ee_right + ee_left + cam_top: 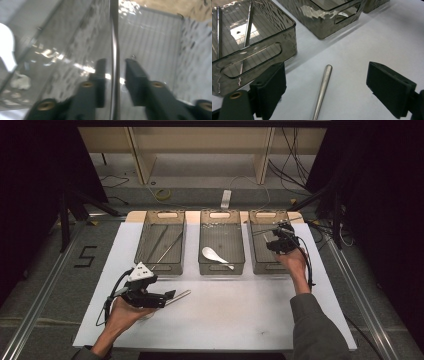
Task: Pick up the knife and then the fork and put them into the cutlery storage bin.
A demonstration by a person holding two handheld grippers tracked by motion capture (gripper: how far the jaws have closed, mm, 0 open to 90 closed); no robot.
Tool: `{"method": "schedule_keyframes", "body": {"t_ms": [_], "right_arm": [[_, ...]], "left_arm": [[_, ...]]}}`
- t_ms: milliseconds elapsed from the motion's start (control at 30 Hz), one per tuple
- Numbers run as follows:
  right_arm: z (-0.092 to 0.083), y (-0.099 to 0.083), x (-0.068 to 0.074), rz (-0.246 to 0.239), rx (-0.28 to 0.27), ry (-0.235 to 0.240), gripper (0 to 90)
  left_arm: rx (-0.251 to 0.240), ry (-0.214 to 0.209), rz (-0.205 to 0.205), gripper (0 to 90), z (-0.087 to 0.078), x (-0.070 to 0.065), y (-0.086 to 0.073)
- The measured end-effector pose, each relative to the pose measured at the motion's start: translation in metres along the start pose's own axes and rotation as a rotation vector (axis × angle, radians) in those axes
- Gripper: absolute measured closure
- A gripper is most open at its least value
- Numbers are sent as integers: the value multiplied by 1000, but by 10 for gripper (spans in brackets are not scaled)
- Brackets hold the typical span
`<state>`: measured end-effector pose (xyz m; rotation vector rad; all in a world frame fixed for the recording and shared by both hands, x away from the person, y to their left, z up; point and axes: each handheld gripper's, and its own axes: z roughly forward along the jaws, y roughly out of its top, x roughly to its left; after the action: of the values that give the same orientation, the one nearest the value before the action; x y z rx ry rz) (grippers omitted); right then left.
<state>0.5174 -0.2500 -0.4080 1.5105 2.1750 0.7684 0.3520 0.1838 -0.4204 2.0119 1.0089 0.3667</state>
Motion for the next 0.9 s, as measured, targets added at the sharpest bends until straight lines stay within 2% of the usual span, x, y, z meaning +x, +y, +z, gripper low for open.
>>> {"method": "schedule_keyframes", "body": {"t_ms": [100,200,300,400,600,733,800,900], "right_arm": [[-8,2,4,-45,-24,12,610],[-19,1,6,-52,-56,32,549],[-27,-3,12,-94,-75,58,480],[-39,-12,24,-169,-101,91,415],[-65,-32,51,-252,-152,188,359],[-72,-46,65,-269,-166,247,332],[-73,-55,71,-286,-171,286,324],[-73,-65,76,-292,-156,308,314]], "left_arm": [[2,3,-1,155,0,0,0],[9,2,-4,156,1,1,0],[24,0,-5,155,2,1,0],[47,-1,-3,155,5,2,-1],[57,6,-2,157,5,3,1],[92,-1,-2,159,8,4,0],[124,0,12,162,11,3,-1],[155,2,19,162,14,2,-1]]}}
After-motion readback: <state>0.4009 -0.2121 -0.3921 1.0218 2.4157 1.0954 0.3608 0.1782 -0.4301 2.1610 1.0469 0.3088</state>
